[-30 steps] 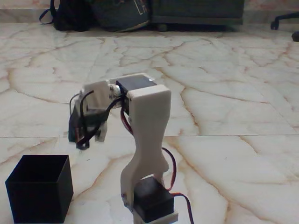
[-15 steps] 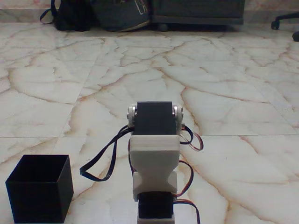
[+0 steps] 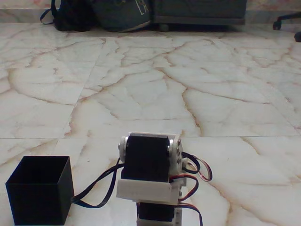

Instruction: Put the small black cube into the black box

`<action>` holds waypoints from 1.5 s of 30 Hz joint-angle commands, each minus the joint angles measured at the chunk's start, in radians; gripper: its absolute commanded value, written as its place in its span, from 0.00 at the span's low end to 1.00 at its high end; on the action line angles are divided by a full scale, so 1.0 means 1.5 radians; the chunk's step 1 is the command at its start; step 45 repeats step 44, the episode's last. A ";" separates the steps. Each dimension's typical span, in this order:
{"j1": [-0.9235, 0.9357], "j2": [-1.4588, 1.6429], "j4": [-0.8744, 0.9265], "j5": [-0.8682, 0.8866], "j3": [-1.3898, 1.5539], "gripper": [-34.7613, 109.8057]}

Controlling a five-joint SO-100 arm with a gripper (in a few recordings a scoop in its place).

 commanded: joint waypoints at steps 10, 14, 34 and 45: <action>0.008 0.003 0.001 0.100 0.002 0.26; 0.008 0.003 0.001 0.100 0.002 0.26; 0.008 0.003 0.001 0.100 0.002 0.26; 0.008 0.003 0.001 0.100 0.002 0.26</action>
